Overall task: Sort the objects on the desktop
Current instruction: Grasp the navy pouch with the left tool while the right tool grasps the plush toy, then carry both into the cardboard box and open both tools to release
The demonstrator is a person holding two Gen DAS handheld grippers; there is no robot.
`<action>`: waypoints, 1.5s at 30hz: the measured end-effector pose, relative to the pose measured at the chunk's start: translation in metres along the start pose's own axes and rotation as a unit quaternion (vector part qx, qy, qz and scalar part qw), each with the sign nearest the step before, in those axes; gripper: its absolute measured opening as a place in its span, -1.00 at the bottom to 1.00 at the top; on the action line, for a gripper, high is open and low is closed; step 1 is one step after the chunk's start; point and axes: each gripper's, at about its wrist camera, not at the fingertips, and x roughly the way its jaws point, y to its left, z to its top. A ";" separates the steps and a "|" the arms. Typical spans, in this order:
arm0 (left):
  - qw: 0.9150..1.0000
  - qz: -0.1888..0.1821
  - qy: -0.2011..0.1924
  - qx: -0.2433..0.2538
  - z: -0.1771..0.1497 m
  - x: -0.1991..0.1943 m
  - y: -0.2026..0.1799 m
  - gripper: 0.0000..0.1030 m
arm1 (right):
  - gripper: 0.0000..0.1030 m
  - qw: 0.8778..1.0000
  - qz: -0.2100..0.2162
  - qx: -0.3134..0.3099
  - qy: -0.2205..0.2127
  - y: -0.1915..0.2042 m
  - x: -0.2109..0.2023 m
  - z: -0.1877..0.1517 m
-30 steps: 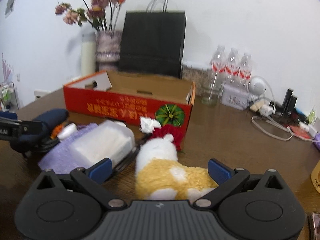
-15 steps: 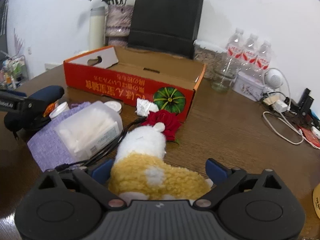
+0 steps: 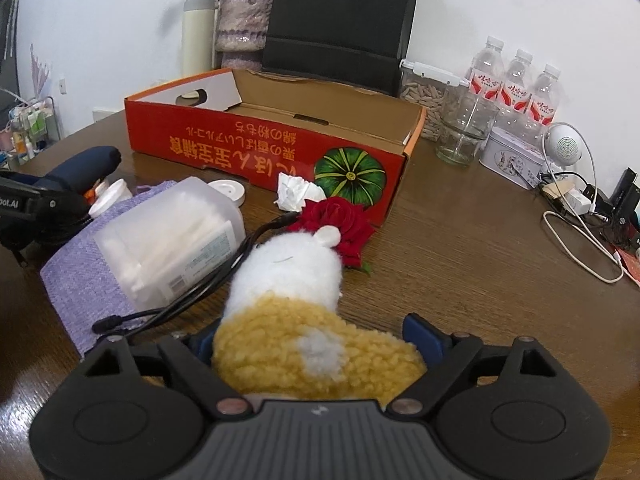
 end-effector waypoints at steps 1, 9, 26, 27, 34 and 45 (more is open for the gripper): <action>1.000 0.000 -0.001 0.000 -0.001 -0.002 0.001 0.39 | 0.69 1.000 0.002 0.000 -0.003 -0.001 -0.001 -0.001; 0.999 -0.023 -0.011 -0.021 -0.006 -0.015 0.014 0.25 | 0.44 1.000 0.004 0.008 -0.028 0.001 -0.013 -0.005; 0.997 -0.038 -0.045 -0.045 -0.007 -0.045 0.031 0.24 | 0.25 1.000 0.004 0.017 -0.017 -0.003 -0.010 0.002; 0.997 -0.038 -0.047 -0.045 -0.007 -0.046 0.031 0.24 | 0.26 1.000 0.004 0.015 -0.011 -0.002 -0.007 0.003; 0.997 -0.038 -0.053 -0.052 -0.011 -0.053 0.037 0.24 | 0.03 1.000 0.011 0.028 -0.002 -0.003 0.000 0.004; 0.994 -0.054 -0.078 -0.050 -0.002 -0.064 0.035 0.24 | -0.09 0.997 0.005 0.041 -0.070 -0.007 -0.040 0.013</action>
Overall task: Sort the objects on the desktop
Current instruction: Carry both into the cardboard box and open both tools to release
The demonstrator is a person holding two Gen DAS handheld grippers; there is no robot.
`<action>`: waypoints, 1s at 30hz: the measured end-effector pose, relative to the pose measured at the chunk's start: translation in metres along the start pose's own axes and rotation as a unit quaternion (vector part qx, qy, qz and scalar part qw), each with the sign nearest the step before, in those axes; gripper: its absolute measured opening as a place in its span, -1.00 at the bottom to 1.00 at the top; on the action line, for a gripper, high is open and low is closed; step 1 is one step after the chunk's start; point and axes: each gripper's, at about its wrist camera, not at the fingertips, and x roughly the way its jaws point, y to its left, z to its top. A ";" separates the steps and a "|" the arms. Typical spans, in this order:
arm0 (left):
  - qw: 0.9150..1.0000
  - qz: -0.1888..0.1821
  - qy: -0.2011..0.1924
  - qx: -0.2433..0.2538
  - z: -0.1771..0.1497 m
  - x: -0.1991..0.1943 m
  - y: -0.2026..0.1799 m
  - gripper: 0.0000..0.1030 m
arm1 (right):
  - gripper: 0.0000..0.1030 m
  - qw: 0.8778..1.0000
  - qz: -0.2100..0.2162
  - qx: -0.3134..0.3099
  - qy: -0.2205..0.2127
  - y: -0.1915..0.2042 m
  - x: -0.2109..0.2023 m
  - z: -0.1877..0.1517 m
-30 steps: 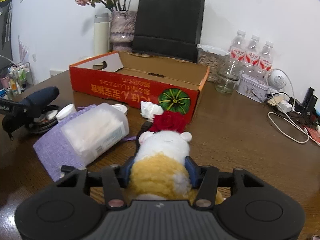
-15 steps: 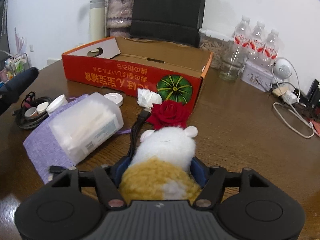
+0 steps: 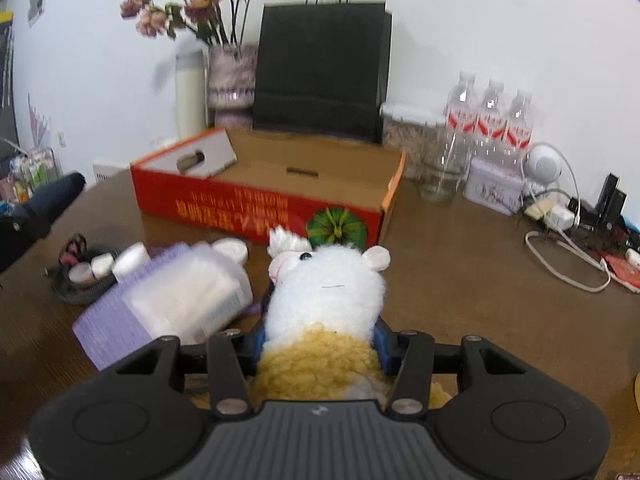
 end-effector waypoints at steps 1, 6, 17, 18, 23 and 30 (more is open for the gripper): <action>1.000 -0.003 -0.003 0.001 0.002 -0.001 -0.002 0.24 | -0.09 1.000 0.003 0.000 -0.008 0.001 -0.003 0.004; 1.000 -0.015 -0.025 0.010 0.020 0.000 -0.014 0.24 | -0.09 0.998 0.011 0.000 -0.056 0.008 -0.010 0.029; 0.996 -0.039 -0.075 0.021 0.080 0.037 -0.050 0.24 | -0.09 0.991 0.016 0.027 -0.127 0.022 0.034 0.103; 0.996 -0.041 -0.080 0.021 0.085 0.042 -0.052 0.24 | -0.09 0.991 0.015 0.030 -0.131 0.024 0.040 0.108; 0.993 -0.028 -0.109 0.031 0.109 0.078 -0.065 0.24 | -0.09 0.989 0.011 0.047 -0.140 0.029 0.077 0.135; 0.996 -0.010 -0.084 0.015 0.129 0.149 -0.064 0.24 | -0.09 0.991 0.008 0.067 -0.114 0.022 0.137 0.151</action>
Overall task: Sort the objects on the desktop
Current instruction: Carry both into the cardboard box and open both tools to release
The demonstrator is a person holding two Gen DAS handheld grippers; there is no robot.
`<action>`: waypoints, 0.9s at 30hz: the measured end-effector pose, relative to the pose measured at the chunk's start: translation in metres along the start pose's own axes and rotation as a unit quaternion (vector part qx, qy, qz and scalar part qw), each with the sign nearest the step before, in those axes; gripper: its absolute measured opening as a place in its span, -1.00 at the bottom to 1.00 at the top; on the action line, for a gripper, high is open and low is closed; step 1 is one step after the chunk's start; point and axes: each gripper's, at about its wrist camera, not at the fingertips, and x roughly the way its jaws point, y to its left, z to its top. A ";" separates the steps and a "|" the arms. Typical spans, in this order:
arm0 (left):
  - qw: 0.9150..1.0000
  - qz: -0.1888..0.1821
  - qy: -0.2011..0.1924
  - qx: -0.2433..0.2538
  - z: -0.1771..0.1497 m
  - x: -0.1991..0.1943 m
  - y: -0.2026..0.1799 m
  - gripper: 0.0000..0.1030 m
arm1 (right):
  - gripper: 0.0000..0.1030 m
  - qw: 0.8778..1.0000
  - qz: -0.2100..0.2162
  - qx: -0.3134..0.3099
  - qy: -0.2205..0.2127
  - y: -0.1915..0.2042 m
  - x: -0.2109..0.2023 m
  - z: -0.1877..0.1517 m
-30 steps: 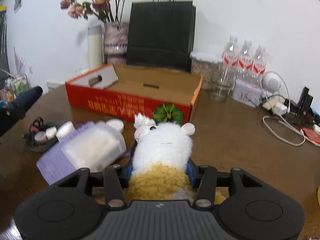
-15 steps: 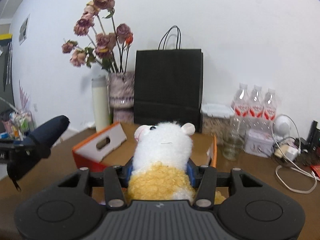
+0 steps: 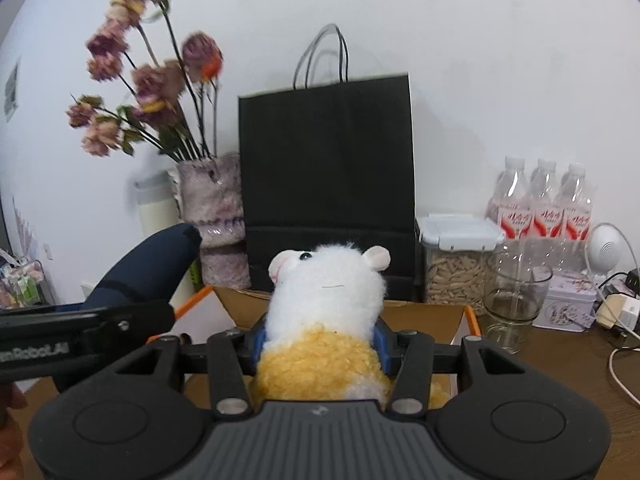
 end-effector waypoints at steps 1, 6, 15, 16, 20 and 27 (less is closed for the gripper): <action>1.000 0.005 0.002 0.000 0.000 0.009 0.001 0.24 | -0.09 1.000 0.000 0.000 0.005 -0.001 0.008 0.000; 0.999 0.021 0.023 0.009 -0.008 0.043 0.003 0.24 | -0.08 0.999 0.001 -0.010 0.035 -0.003 0.041 -0.011; 0.995 0.047 0.083 0.019 -0.031 0.079 0.014 0.25 | -0.08 0.996 -0.003 -0.017 0.088 -0.003 0.071 -0.033; 0.995 0.049 0.087 0.021 -0.033 0.081 0.014 0.25 | -0.08 0.996 -0.004 -0.017 0.090 -0.003 0.072 -0.034; 0.993 0.052 0.101 0.023 -0.038 0.087 0.016 0.25 | -0.07 0.995 -0.008 -0.017 0.099 -0.003 0.075 -0.039; 0.992 0.057 0.108 0.034 -0.040 0.085 0.013 0.27 | -0.04 0.995 -0.001 -0.016 0.100 -0.004 0.075 -0.040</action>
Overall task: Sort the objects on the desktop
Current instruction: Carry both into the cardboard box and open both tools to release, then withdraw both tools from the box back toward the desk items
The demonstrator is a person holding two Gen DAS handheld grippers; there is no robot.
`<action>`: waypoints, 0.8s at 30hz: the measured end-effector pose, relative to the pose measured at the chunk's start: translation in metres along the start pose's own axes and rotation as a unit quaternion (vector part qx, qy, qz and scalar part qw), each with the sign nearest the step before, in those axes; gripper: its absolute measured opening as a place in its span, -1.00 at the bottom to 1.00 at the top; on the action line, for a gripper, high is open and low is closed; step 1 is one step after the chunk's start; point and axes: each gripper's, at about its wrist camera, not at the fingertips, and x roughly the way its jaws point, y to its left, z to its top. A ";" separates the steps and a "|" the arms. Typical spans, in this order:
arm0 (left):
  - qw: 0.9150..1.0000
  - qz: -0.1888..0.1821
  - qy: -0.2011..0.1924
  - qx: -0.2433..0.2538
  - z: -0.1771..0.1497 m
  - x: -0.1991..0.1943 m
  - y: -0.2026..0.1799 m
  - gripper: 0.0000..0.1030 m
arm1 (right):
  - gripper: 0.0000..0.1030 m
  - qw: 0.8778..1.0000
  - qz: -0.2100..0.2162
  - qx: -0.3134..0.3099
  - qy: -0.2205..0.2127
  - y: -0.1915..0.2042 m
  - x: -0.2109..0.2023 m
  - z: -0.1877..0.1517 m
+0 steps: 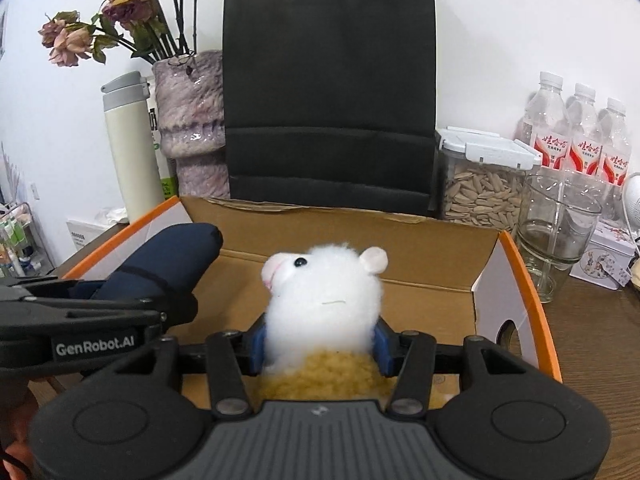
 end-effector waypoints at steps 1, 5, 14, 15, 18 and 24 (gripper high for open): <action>1.000 0.003 0.002 0.003 0.000 0.000 -0.001 0.27 | -0.04 1.000 0.003 0.002 0.000 -0.001 0.000 0.000; 1.000 0.016 0.009 0.013 -0.001 -0.002 -0.005 0.28 | 0.10 1.000 0.015 0.005 -0.001 -0.003 -0.002 0.001; 1.000 0.011 -0.014 0.003 0.002 -0.014 -0.002 0.42 | 0.48 1.000 0.013 0.011 -0.016 -0.008 -0.012 0.003; 1.000 0.015 -0.027 0.004 0.003 -0.020 -0.002 0.51 | 0.53 1.000 0.016 0.014 -0.021 -0.009 -0.016 0.005; 0.998 0.022 -0.062 -0.001 0.008 -0.040 0.000 0.78 | 0.72 0.998 0.025 0.029 -0.040 -0.013 -0.030 0.011; 0.993 0.032 -0.115 -0.012 0.013 -0.086 0.007 1.00 | 1.00 0.996 0.026 0.029 -0.077 -0.013 -0.066 0.017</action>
